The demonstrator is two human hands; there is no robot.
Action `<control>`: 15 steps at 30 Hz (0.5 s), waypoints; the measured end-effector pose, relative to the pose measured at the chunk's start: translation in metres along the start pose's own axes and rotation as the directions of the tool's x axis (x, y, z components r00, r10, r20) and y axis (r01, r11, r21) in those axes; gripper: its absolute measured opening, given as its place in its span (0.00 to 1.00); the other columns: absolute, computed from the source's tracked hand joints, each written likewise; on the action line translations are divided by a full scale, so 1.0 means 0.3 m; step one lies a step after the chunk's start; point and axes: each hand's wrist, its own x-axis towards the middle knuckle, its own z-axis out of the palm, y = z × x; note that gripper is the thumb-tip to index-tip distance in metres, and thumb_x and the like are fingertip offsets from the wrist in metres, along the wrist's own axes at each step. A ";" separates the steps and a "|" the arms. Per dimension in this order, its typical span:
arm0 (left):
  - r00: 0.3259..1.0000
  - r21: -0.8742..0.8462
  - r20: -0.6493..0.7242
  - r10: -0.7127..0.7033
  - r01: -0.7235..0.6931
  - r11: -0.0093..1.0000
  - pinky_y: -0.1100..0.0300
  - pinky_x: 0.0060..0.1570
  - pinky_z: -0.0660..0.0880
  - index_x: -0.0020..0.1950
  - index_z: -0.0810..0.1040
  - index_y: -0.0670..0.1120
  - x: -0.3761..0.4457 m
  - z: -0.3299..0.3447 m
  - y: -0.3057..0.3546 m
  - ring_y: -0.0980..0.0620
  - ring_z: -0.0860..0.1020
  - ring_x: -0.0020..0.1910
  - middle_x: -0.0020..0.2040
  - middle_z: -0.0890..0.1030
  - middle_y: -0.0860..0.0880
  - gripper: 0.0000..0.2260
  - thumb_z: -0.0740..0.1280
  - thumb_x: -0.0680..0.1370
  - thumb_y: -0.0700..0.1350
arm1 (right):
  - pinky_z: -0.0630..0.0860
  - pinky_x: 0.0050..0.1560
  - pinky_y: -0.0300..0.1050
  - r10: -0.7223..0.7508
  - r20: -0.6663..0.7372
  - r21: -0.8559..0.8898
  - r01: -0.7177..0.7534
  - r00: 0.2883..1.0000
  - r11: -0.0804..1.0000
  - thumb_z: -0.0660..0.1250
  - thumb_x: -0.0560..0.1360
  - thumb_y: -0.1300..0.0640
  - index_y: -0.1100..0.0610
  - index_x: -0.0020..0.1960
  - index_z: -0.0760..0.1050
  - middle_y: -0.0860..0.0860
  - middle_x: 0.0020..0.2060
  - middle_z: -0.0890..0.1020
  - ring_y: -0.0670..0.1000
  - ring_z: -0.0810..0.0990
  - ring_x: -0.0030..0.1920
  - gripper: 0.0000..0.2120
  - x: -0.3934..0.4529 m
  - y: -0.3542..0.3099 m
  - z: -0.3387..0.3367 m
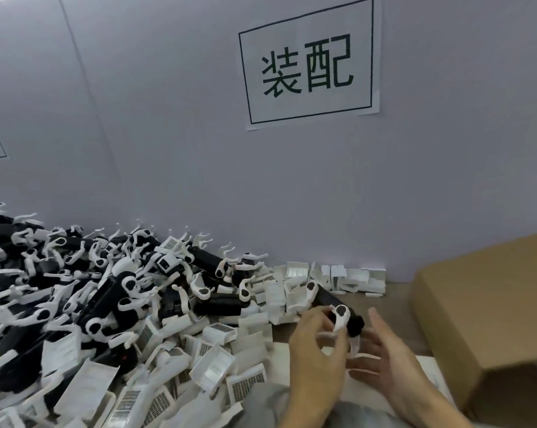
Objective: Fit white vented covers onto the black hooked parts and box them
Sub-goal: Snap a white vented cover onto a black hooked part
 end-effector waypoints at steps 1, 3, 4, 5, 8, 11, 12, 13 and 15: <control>1.000 -0.003 0.021 0.016 -0.016 1.000 0.65 0.49 0.78 0.36 0.77 0.50 0.003 -0.002 -0.007 0.60 0.80 0.55 0.55 0.82 0.57 0.11 0.72 0.75 0.36 | 0.78 0.54 0.56 -0.025 0.016 -0.019 0.025 1.000 0.999 0.64 0.72 0.32 0.51 0.50 0.86 0.57 0.48 0.87 0.58 0.86 0.46 0.25 0.002 0.002 0.000; 0.996 -0.008 0.076 0.039 -0.038 0.999 0.67 0.50 0.77 0.38 0.82 0.47 0.002 -0.002 -0.017 0.64 0.80 0.57 0.58 0.82 0.59 0.06 0.74 0.74 0.39 | 0.79 0.58 0.56 -0.066 0.020 -0.026 0.066 0.998 0.997 0.70 0.68 0.33 0.51 0.53 0.84 0.56 0.50 0.87 0.57 0.86 0.51 0.25 0.000 0.001 0.007; 0.994 -0.021 0.101 0.039 -0.037 0.999 0.68 0.51 0.77 0.41 0.85 0.46 0.000 -0.002 -0.018 0.66 0.79 0.57 0.59 0.82 0.59 0.04 0.74 0.74 0.39 | 0.80 0.56 0.55 -0.080 -0.002 -0.015 0.080 0.997 0.997 0.72 0.66 0.36 0.53 0.54 0.84 0.56 0.50 0.87 0.56 0.86 0.52 0.25 -0.001 0.000 0.008; 0.990 -0.047 0.135 0.029 -0.022 0.999 0.68 0.52 0.77 0.42 0.87 0.47 -0.003 -0.003 -0.013 0.68 0.79 0.57 0.60 0.82 0.59 0.05 0.73 0.75 0.39 | 0.81 0.54 0.54 -0.084 -0.029 0.002 0.084 0.996 0.996 0.74 0.65 0.39 0.54 0.55 0.83 0.57 0.49 0.87 0.56 0.86 0.51 0.25 -0.001 0.002 0.007; 0.966 -0.113 0.251 -0.070 0.101 0.988 0.64 0.54 0.78 0.41 0.87 0.55 -0.005 -0.009 0.006 0.68 0.80 0.57 0.58 0.83 0.58 0.14 0.69 0.76 0.36 | 0.81 0.54 0.58 -0.056 -0.124 0.066 0.065 0.991 0.996 0.75 0.66 0.47 0.60 0.51 0.80 0.63 0.48 0.85 0.61 0.86 0.49 0.20 0.006 0.012 -0.003; 0.950 -0.134 0.198 -0.240 0.269 0.954 0.63 0.48 0.77 0.44 0.87 0.48 0.010 -0.014 0.001 0.60 0.82 0.46 0.44 0.87 0.54 0.10 0.67 0.80 0.39 | 0.81 0.49 0.55 -0.107 -0.200 0.023 0.114 0.974 0.993 0.78 0.62 0.49 0.56 0.56 0.78 0.57 0.49 0.85 0.57 0.85 0.50 0.25 0.008 0.011 -0.004; 0.936 -0.168 0.169 -0.309 0.336 0.927 0.61 0.47 0.77 0.44 0.86 0.47 0.016 -0.016 0.002 0.58 0.82 0.44 0.42 0.86 0.52 0.09 0.67 0.81 0.42 | 0.81 0.49 0.54 -0.146 -0.212 -0.048 0.139 0.966 0.989 0.79 0.63 0.52 0.53 0.57 0.77 0.55 0.51 0.83 0.55 0.83 0.52 0.24 0.004 0.009 0.001; 0.914 -0.230 0.155 -0.375 0.403 0.886 0.61 0.46 0.78 0.43 0.85 0.47 0.020 -0.018 0.003 0.58 0.83 0.42 0.41 0.86 0.51 0.10 0.66 0.82 0.45 | 0.81 0.51 0.53 -0.196 -0.203 -0.143 0.169 0.959 0.975 0.80 0.65 0.55 0.50 0.57 0.75 0.52 0.53 0.82 0.53 0.82 0.54 0.23 -0.001 0.007 0.008; 0.858 -0.373 0.181 -0.481 0.512 0.774 0.66 0.42 0.79 0.43 0.84 0.48 0.028 -0.021 0.013 0.60 0.84 0.40 0.38 0.86 0.54 0.12 0.65 0.82 0.48 | 0.78 0.53 0.44 -0.297 -0.113 -0.349 0.242 0.948 0.906 0.80 0.67 0.58 0.45 0.57 0.72 0.45 0.53 0.82 0.47 0.81 0.54 0.24 -0.017 0.007 0.024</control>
